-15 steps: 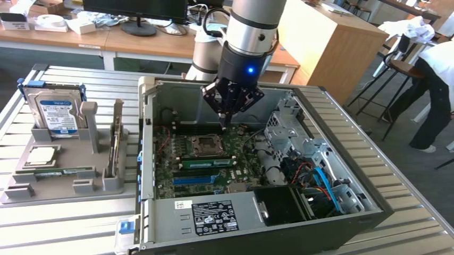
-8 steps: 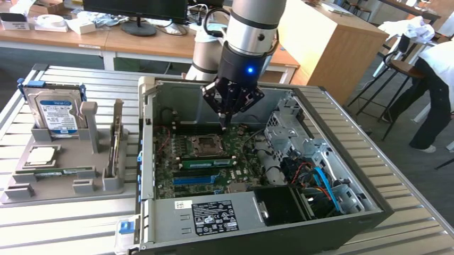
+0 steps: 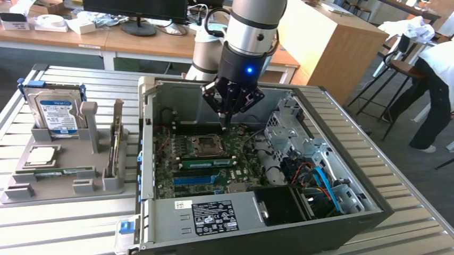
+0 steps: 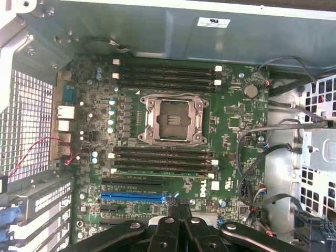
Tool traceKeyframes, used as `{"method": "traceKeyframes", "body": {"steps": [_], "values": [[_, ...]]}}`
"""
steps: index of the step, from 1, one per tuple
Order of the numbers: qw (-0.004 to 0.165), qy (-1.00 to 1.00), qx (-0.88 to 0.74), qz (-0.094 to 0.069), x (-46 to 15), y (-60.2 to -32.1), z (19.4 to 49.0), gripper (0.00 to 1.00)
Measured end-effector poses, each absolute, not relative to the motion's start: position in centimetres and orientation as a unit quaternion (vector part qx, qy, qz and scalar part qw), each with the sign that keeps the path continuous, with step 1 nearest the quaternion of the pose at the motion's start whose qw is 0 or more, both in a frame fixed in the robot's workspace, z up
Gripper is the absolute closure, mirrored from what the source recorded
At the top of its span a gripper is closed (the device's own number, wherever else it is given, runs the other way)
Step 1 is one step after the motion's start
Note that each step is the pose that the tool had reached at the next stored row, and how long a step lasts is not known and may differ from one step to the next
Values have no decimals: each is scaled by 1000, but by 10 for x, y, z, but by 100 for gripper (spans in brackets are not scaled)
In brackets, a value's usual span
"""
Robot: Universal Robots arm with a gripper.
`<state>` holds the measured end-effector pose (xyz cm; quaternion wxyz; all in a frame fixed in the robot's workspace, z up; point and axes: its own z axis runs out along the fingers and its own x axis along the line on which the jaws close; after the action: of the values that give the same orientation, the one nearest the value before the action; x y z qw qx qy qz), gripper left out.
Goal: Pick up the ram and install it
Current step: 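Press down the ram until it locks into place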
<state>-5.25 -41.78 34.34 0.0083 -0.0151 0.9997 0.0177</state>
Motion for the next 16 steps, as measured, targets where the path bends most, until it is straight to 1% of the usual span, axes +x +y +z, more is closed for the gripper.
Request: {"method": "traceKeyframes", "body": {"steps": [16], "values": [[7, 1000, -1, 18, -55, -418, 343, 90]]}}
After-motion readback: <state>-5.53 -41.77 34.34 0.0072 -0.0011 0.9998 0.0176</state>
